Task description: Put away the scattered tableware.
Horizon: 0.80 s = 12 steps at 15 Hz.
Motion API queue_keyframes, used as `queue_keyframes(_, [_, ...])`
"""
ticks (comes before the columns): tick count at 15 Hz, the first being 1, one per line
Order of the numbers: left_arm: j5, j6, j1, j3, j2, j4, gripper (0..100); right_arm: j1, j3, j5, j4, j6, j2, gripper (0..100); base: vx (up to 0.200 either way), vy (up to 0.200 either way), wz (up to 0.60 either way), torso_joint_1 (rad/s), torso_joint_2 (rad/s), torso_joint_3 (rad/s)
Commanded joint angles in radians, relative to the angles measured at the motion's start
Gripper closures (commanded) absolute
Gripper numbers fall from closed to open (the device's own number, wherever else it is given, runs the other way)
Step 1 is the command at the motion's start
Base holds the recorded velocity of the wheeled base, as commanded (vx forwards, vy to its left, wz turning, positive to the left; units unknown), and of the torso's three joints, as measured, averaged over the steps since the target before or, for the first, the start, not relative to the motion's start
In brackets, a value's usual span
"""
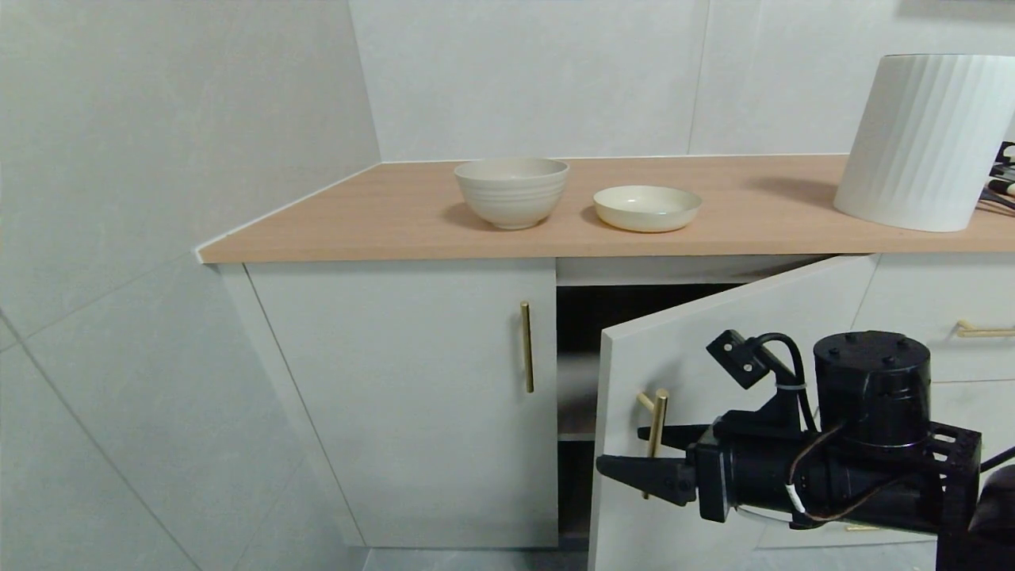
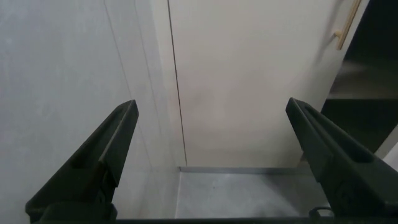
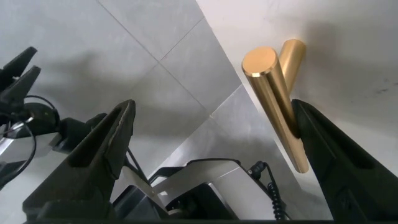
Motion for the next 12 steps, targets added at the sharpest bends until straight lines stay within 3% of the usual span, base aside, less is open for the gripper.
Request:
queue_keyframes(1, [-0.002,0.008,0.0,0.0,0.0,-0.001,0,0.001,0.011,0.002,0.001,0.0,-0.012,0,0.0,0.0,0.0,0.0,0.0,0.0])
queue_keyframes(3, [-0.094,0.001,-0.001,-0.1,0.005,0.018,0,0.004,0.011,0.004,0.001,0.001,-0.011,0,0.0,0.0,0.0,0.0,0.0,0.0])
queue_keyframes(4, [-0.172,-0.021,-0.009,-0.19,0.046,0.077,0,0.004,0.012,0.004,0.001,0.001,-0.011,0,0.0,0.0,0.0,0.0,0.0,0.0])
queue_keyframes(5, [-0.206,-0.025,-0.015,-0.235,0.082,0.108,0,0.006,0.014,0.004,0.001,0.001,-0.011,0,0.0,0.0,0.0,0.0,0.0,0.0])
queue_keyframes(6, [-0.299,-0.028,-0.023,-0.367,0.224,0.206,0,0.007,0.014,0.004,0.001,0.001,-0.011,0,0.0,0.0,0.0,0.0,0.0,0.0])
queue_keyframes(7, [-0.348,-0.028,-0.023,-0.436,0.344,0.225,0,0.007,0.014,0.004,0.001,0.003,-0.011,0,0.0,0.0,0.0,0.0,0.0,0.0])
queue_keyframes(10, [-0.48,-0.025,-0.024,-0.612,0.737,0.194,0,0.014,0.014,0.002,0.0,0.003,-0.012,0,0.0,0.0,0.0,0.0,0.0,0.0])
queue_keyframes(11, [-0.497,-0.025,-0.024,-0.637,0.795,0.177,0,0.014,0.012,0.002,0.0,0.004,-0.012,0,0.0,0.0,0.0,0.0,0.0,0.0])
queue_keyframes(12, [-0.534,-0.027,-0.035,-0.678,0.919,0.122,0,0.014,0.011,0.002,0.0,0.004,-0.014,0,0.0,0.0,0.0,0.0,0.0,0.0])
